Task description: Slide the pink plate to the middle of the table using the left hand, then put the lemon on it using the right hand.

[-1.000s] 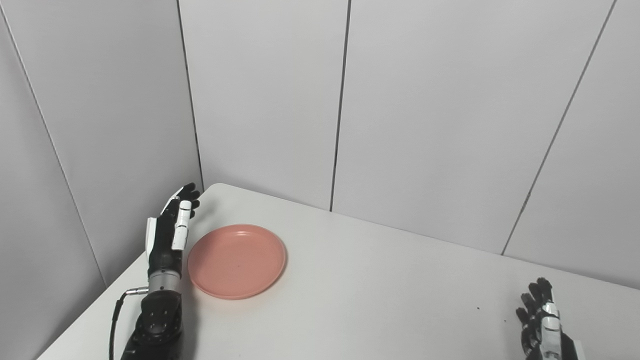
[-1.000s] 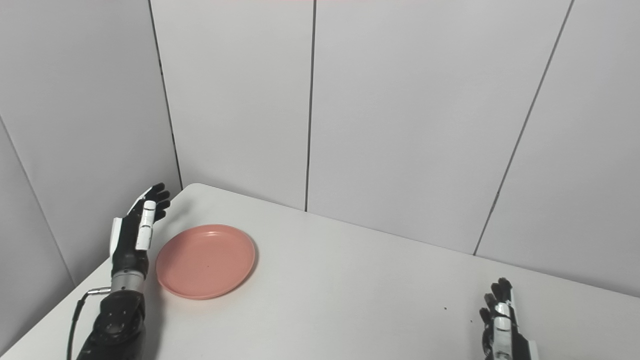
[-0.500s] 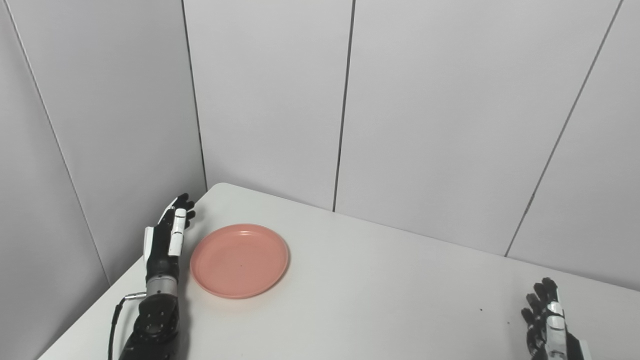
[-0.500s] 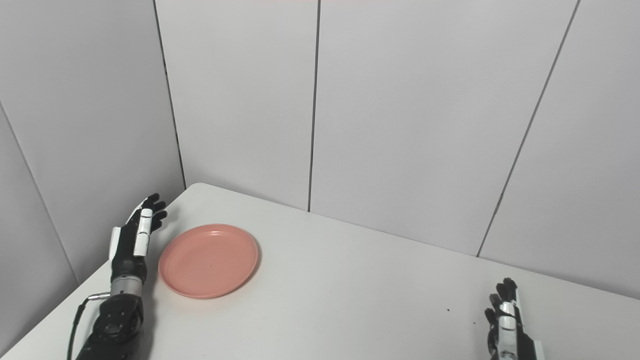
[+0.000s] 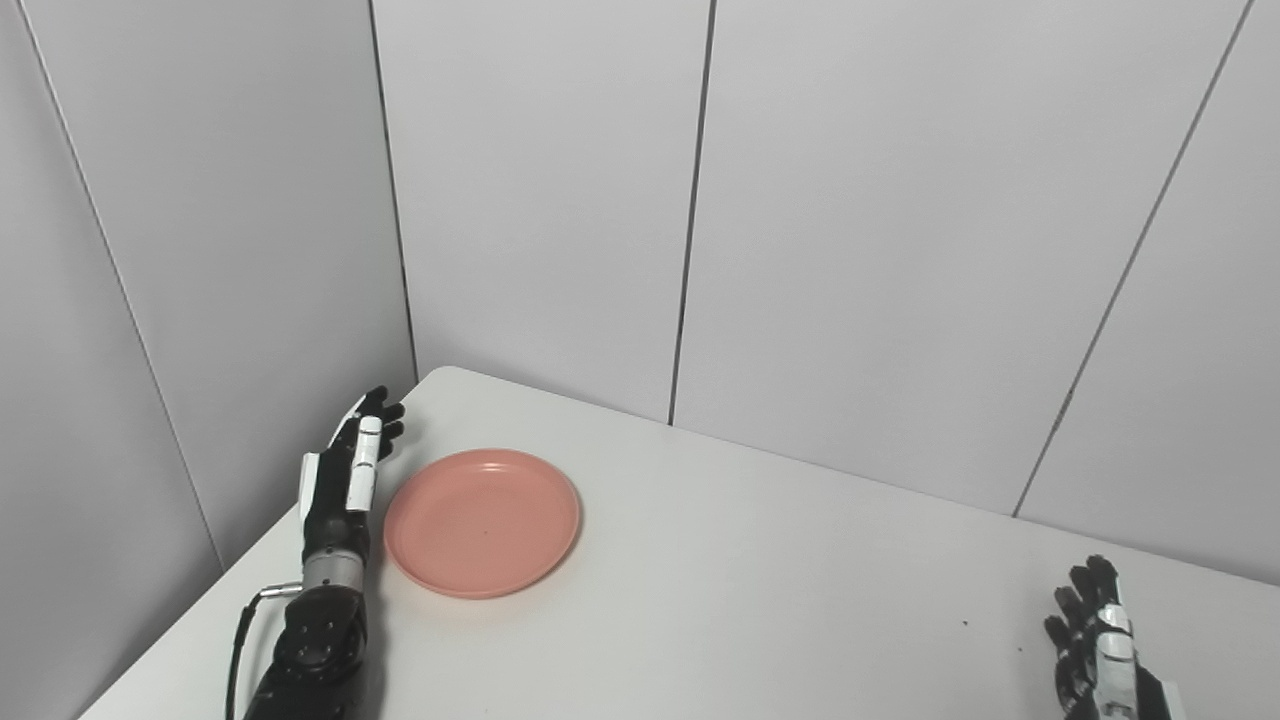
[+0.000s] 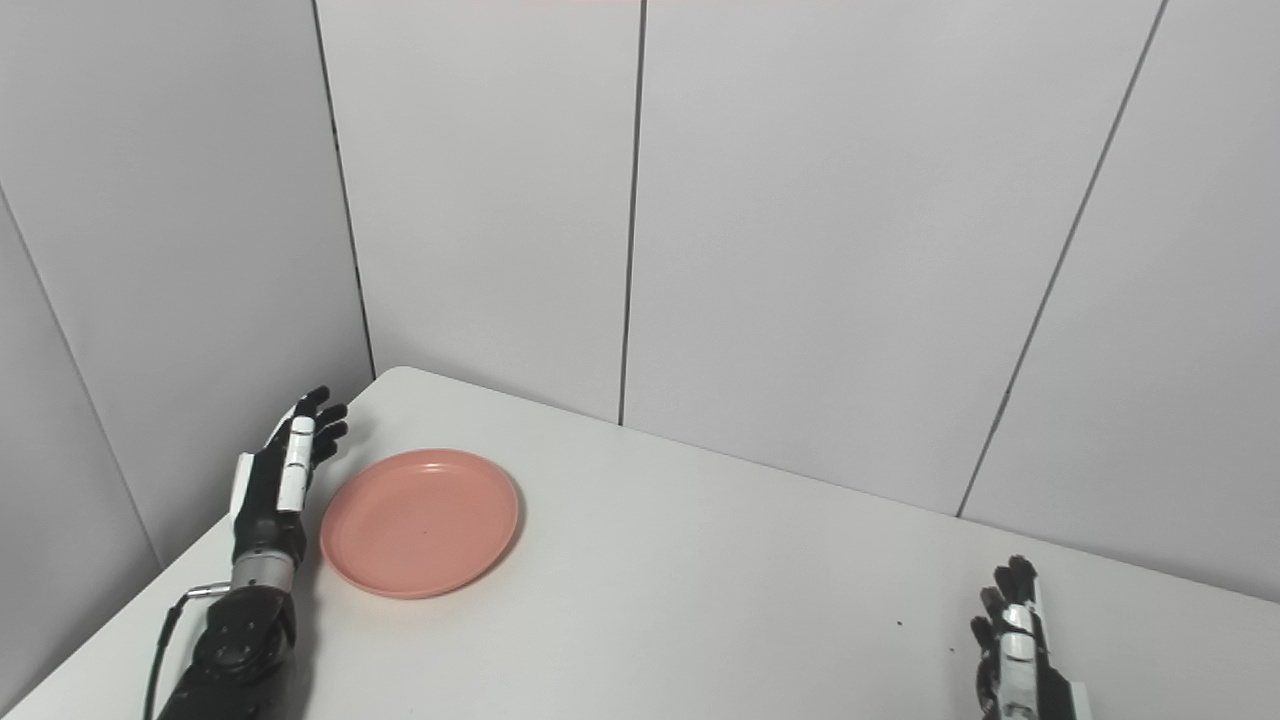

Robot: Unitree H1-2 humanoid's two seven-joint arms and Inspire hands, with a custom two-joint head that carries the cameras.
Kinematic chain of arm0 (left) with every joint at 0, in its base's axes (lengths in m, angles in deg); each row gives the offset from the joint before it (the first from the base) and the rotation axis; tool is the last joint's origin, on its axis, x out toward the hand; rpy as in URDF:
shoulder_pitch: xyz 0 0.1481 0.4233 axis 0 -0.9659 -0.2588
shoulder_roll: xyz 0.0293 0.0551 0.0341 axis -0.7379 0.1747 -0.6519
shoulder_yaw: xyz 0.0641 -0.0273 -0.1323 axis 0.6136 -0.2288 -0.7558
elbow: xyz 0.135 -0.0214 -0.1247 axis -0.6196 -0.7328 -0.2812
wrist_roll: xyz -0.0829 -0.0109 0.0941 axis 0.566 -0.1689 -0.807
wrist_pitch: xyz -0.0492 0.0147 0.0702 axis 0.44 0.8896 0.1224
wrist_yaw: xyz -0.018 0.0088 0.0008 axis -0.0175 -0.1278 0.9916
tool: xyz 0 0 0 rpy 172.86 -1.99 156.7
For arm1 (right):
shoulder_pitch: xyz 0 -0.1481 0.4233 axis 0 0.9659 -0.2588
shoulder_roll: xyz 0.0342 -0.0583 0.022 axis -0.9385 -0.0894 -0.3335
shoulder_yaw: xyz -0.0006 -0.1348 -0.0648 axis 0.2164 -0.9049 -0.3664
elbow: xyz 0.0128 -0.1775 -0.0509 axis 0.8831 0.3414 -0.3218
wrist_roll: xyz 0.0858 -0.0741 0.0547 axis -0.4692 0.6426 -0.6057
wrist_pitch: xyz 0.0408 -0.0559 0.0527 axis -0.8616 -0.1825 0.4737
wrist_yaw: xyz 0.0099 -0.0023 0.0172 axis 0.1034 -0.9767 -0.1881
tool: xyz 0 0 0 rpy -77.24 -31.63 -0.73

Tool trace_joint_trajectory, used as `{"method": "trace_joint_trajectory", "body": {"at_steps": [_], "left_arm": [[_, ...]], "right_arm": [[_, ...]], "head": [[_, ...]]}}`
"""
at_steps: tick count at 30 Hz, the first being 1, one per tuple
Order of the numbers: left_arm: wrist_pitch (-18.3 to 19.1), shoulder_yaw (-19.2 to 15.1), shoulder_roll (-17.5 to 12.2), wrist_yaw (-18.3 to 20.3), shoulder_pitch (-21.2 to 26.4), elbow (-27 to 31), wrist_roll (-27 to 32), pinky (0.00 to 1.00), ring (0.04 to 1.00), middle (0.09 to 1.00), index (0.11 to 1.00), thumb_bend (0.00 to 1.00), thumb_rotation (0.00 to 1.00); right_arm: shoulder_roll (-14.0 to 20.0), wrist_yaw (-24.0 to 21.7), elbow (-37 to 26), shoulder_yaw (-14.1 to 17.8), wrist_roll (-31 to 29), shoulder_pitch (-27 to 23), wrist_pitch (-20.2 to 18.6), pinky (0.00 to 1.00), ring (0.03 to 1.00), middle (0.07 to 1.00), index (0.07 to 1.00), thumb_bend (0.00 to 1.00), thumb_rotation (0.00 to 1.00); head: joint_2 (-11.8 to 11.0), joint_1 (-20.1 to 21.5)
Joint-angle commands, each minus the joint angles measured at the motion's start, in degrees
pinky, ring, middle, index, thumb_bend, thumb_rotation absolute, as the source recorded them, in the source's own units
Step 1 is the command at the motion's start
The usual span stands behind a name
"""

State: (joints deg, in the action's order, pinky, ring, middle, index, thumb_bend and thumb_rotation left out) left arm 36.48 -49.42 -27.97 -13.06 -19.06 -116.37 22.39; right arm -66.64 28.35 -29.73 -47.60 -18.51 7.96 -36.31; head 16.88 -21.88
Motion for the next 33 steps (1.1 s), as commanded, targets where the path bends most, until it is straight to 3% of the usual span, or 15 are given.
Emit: {"method": "trace_joint_trajectory", "body": {"at_steps": [1, 10, 23, 33], "left_arm": [[-0.95, 0.97, 0.61, 0.42, 0.58, 0.25, -0.47, 0.86, 0.813, 0.818, 0.831, 0.67, 1.0], [-0.33, 2.71, 1.54, 1.52, -0.34, 1.24, 0.08, 0.87, 0.829, 0.836, 0.839, 0.63, 1.0], [2.07, 3.51, 3.33, 4.48, -1.39, 5.12, 2.75, 0.85, 0.837, 0.828, 0.842, 0.69, 1.0], [3.72, 5.09, 4.08, 5.94, -1.82, 5.98, 2.34, 0.85, 0.841, 0.833, 0.846, 0.65, 1.0]], "right_arm": [[-0.15, -0.28, -2.25, 0.02, -0.4, -1.57, -0.4, 1.0, 1.0, 1.0, 1.0, 0.28, 1.0], [-0.38, -0.07, -2.95, 0.01, -0.23, -1.25, -0.74, 1.0, 1.0, 1.0, 1.0, 0.28, 1.0], [-0.96, 0.42, -3.75, -0.01, 0.34, -1.18, -1.87, 1.0, 1.0, 1.0, 1.0, 0.29, 1.0], [-1.1, 0.7, -3.8, 0.16, 0.34, -1.18, -2.15, 1.0, 1.0, 1.0, 1.0, 0.3, 1.0]], "head": [[0.07, 0.0], [0.36, -0.13], [0.76, -0.12], [0.91, -0.03]]}}
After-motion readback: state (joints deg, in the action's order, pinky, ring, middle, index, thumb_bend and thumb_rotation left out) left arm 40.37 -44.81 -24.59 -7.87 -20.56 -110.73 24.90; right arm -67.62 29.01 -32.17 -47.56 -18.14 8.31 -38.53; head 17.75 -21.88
